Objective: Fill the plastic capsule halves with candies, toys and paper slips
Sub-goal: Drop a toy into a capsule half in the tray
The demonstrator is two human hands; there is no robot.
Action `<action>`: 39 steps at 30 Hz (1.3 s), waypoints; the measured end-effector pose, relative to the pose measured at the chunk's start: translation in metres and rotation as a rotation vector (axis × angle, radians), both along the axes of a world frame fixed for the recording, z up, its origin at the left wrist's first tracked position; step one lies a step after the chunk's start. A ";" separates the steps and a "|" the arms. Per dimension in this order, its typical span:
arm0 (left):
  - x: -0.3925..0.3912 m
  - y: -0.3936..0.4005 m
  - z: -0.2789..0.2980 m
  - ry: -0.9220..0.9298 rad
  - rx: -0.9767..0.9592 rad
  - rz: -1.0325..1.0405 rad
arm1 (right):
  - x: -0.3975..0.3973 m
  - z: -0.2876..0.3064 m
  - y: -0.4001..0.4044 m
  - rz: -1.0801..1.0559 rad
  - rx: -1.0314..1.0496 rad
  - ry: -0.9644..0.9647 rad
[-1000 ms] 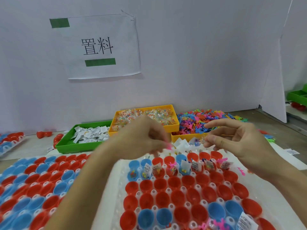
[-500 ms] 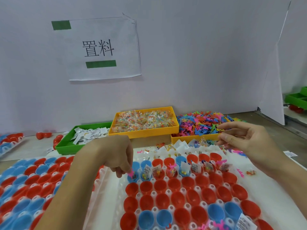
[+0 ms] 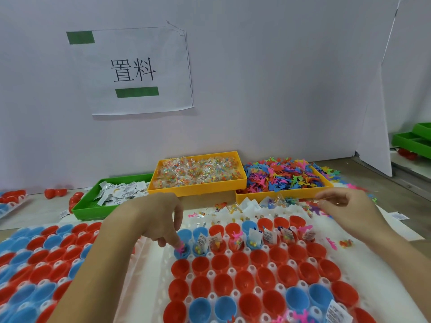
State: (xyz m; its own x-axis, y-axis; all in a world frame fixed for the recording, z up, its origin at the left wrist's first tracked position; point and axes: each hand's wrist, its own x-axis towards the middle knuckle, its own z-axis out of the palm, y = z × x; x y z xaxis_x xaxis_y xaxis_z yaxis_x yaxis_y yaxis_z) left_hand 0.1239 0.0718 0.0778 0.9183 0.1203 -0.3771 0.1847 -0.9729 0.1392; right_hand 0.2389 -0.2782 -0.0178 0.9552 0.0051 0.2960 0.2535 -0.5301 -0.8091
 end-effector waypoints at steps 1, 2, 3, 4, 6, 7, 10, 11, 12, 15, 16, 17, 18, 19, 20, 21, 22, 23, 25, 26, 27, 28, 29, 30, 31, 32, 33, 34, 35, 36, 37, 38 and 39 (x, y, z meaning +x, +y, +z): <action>0.000 0.001 0.001 -0.034 0.026 -0.008 | 0.000 -0.002 0.000 -0.009 -0.048 -0.005; 0.001 0.001 0.001 -0.095 0.046 -0.029 | 0.001 -0.002 -0.001 -0.018 -0.097 -0.008; 0.002 -0.001 0.001 -0.181 0.048 -0.061 | 0.001 -0.003 -0.001 -0.027 -0.130 -0.009; 0.005 -0.005 0.000 -0.281 0.023 -0.098 | 0.002 -0.003 -0.001 -0.031 -0.142 -0.009; 0.011 -0.019 -0.004 -0.453 -0.085 -0.166 | 0.002 -0.004 -0.001 -0.028 -0.141 -0.008; 0.015 -0.027 -0.006 -0.484 -0.138 -0.199 | 0.002 -0.004 0.000 -0.025 -0.143 -0.009; 0.035 -0.052 -0.011 -0.431 -0.169 -0.293 | 0.002 -0.005 0.001 -0.017 -0.142 -0.006; 0.042 -0.059 -0.011 -0.408 -0.146 -0.313 | 0.002 -0.006 0.000 -0.015 -0.139 -0.004; 0.050 -0.064 -0.012 -0.384 -0.120 -0.330 | 0.003 -0.006 0.000 -0.013 -0.134 -0.001; 0.070 -0.075 -0.017 -0.280 -0.038 -0.355 | 0.003 -0.006 0.001 -0.006 -0.123 0.007; 0.074 -0.077 -0.020 -0.245 -0.014 -0.352 | 0.003 -0.007 0.001 -0.005 -0.123 0.009; 0.078 -0.078 -0.023 -0.216 0.006 -0.348 | 0.003 -0.007 0.002 -0.006 -0.122 0.010; 0.081 -0.079 -0.026 -0.196 0.019 -0.346 | 0.003 -0.008 0.002 -0.006 -0.122 0.011; 0.084 -0.079 -0.029 -0.188 0.025 -0.343 | 0.003 -0.008 0.002 -0.005 -0.124 0.011; 0.086 -0.079 -0.032 -0.196 0.022 -0.339 | 0.003 -0.009 0.003 -0.003 -0.126 0.009; 0.087 -0.079 -0.035 -0.216 0.006 -0.326 | 0.004 -0.009 0.003 -0.002 -0.126 0.008; 0.089 -0.079 -0.037 -0.244 -0.022 -0.309 | 0.004 -0.009 0.003 -0.002 -0.124 0.008; 0.090 -0.079 -0.038 -0.277 -0.051 -0.297 | 0.004 -0.009 0.003 -0.003 -0.121 0.007; 0.090 -0.080 -0.041 -0.344 -0.105 -0.291 | 0.005 -0.008 0.002 -0.006 -0.117 0.001; 0.091 -0.081 -0.042 -0.380 -0.134 -0.285 | 0.005 -0.008 0.002 -0.007 -0.115 -0.003; 0.090 -0.081 -0.043 -0.425 -0.169 -0.272 | 0.005 -0.008 0.001 -0.008 -0.113 -0.008; 0.090 -0.081 -0.043 -0.483 -0.200 -0.253 | 0.005 -0.008 0.001 -0.008 -0.110 -0.012; 0.089 -0.079 -0.042 -0.551 -0.224 -0.227 | 0.005 -0.008 0.001 -0.009 -0.106 -0.015; 0.086 -0.078 -0.041 -0.623 -0.245 -0.192 | 0.006 -0.008 0.001 -0.009 -0.102 -0.016; 0.082 -0.075 -0.039 -0.694 -0.267 -0.147 | 0.006 -0.008 0.001 -0.009 -0.096 -0.016; 0.076 -0.072 -0.037 -0.764 -0.298 -0.100 | 0.006 -0.008 0.001 -0.009 -0.088 -0.018; 0.070 -0.067 -0.035 -0.831 -0.346 -0.058 | 0.005 -0.008 0.000 -0.009 -0.078 -0.025; 0.062 -0.062 -0.033 -0.889 -0.408 -0.013 | 0.005 -0.008 0.000 -0.009 -0.068 -0.032; 0.054 -0.055 -0.031 -0.933 -0.475 0.037 | 0.005 -0.007 0.000 -0.010 -0.062 -0.039; 0.045 -0.047 -0.030 -0.959 -0.549 0.089 | 0.005 -0.007 0.000 -0.009 -0.058 -0.043; 0.036 -0.039 -0.030 -0.970 -0.628 0.139 | 0.005 -0.006 0.000 -0.008 -0.056 -0.045; 0.026 -0.031 -0.030 -0.974 -0.699 0.180 | 0.005 -0.005 0.000 -0.006 -0.053 -0.045; 0.016 -0.023 -0.031 -0.980 -0.746 0.212 | 0.004 -0.005 0.000 -0.006 -0.052 -0.044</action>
State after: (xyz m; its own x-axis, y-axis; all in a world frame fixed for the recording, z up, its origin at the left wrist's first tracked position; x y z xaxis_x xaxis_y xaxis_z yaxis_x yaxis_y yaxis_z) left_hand 0.1403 0.0483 0.0470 0.8396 0.3512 0.4144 -0.1651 -0.5618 0.8106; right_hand 0.2433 -0.2780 -0.0226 0.9414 0.0161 0.3368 0.2848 -0.5726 -0.7688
